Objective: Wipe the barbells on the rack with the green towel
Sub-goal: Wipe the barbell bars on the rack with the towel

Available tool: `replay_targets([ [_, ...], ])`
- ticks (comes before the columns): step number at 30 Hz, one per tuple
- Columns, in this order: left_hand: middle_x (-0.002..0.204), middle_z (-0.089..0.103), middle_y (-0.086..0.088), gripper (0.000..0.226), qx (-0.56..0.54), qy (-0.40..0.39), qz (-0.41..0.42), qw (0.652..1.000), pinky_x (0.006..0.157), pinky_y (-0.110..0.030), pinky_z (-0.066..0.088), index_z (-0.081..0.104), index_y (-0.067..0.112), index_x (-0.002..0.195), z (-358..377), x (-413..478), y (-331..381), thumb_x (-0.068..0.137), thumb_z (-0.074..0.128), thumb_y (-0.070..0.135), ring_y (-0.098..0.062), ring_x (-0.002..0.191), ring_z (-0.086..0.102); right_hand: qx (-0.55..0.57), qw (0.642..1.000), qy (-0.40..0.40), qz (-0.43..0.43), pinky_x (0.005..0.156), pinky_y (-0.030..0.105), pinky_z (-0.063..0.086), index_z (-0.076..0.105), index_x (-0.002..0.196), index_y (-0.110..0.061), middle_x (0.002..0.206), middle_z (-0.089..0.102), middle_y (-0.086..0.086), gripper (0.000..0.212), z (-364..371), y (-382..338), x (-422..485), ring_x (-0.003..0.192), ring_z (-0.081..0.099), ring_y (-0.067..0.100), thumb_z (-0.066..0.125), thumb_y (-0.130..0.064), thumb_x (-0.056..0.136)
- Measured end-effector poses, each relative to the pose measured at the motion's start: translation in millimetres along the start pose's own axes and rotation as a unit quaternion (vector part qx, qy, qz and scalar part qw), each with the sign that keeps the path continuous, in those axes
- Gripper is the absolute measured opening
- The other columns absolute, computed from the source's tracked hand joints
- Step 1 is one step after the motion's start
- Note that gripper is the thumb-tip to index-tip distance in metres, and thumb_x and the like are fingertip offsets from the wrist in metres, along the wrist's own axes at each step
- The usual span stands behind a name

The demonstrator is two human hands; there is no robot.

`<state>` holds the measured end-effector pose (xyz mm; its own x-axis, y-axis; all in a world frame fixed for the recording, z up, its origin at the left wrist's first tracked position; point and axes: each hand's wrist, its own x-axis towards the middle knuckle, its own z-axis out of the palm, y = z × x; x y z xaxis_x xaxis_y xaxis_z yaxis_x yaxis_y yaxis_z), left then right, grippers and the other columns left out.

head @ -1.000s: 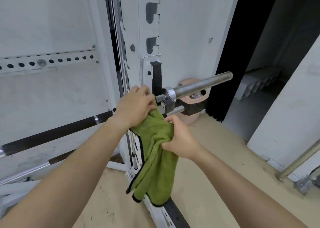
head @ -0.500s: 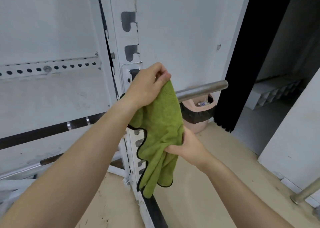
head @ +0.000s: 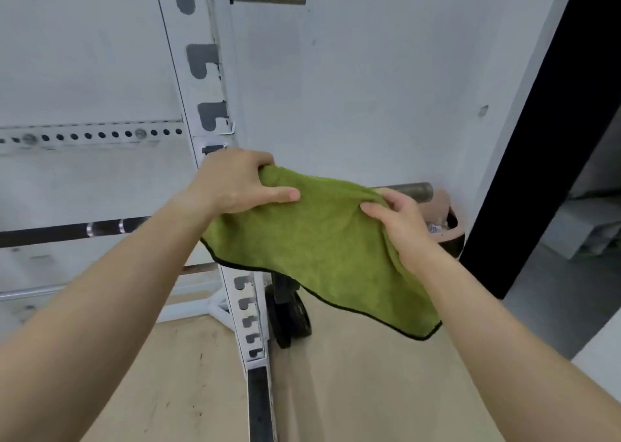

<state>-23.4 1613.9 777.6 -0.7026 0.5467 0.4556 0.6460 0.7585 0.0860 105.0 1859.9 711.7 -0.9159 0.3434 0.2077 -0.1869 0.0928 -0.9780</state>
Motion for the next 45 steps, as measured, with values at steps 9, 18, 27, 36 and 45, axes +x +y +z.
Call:
replay_targets([
  [9,0.125,0.052,-0.019,0.041,0.152,0.120,-0.126,0.973,0.084,-0.047,0.046,0.049,0.006,0.128,45.4,72.0,0.4,0.094,0.058,0.027,-0.040,0.111,0.050,-0.564,0.816,0.031,-0.121,0.106,0.046,0.035,0.034,0.149,-0.020,0.141,0.042,0.015,0.059,30.8,-25.6,138.2,0.130,0.037,0.036,0.047,-0.022,0.091],
  [18,0.106,0.061,-0.004,0.070,0.160,-0.101,0.032,0.981,0.065,-0.035,0.039,0.051,0.023,0.123,133.0,47.2,-19.0,0.072,0.068,0.067,-0.030,0.093,0.063,-0.675,0.699,-0.111,-0.209,0.112,0.045,0.031,0.037,0.149,-0.021,0.143,0.046,0.007,0.085,41.2,78.6,115.8,0.131,0.044,0.030,0.066,-0.042,0.072],
  [27,0.113,0.059,0.002,0.086,0.148,-0.113,0.022,0.982,0.086,-0.039,0.047,0.050,0.030,0.132,119.5,34.3,-31.6,0.062,0.060,0.079,-0.024,0.102,0.059,-0.678,0.651,-0.158,-0.302,0.056,0.030,0.034,0.055,0.103,-0.025,0.087,0.066,-0.005,0.036,74.6,71.0,163.0,0.079,0.065,0.027,0.066,-0.038,0.071],
  [36,0.088,0.060,0.010,0.055,0.149,-0.242,-0.081,0.955,0.066,-0.034,0.050,0.045,0.036,0.099,128.9,88.7,33.2,0.060,0.075,0.062,-0.019,0.082,0.060,-0.651,0.647,-0.085,-0.388,0.051,0.030,0.031,0.060,0.102,-0.017,0.083,0.062,0.004,0.047,-5.7,98.7,174.6,0.065,0.058,0.026,0.081,-0.037,0.066],
  [45,0.073,0.060,0.005,0.040,0.223,-0.078,0.025,0.971,0.050,-0.030,0.033,0.052,0.020,0.098,199.1,134.8,144.8,0.069,0.060,0.046,-0.025,0.062,0.058,-0.681,0.644,-0.051,-0.346,0.058,0.032,0.030,0.061,0.102,-0.021,0.085,0.065,0.001,0.055,-134.1,107.9,200.6,0.073,0.062,0.028,0.080,-0.051,0.061],
])
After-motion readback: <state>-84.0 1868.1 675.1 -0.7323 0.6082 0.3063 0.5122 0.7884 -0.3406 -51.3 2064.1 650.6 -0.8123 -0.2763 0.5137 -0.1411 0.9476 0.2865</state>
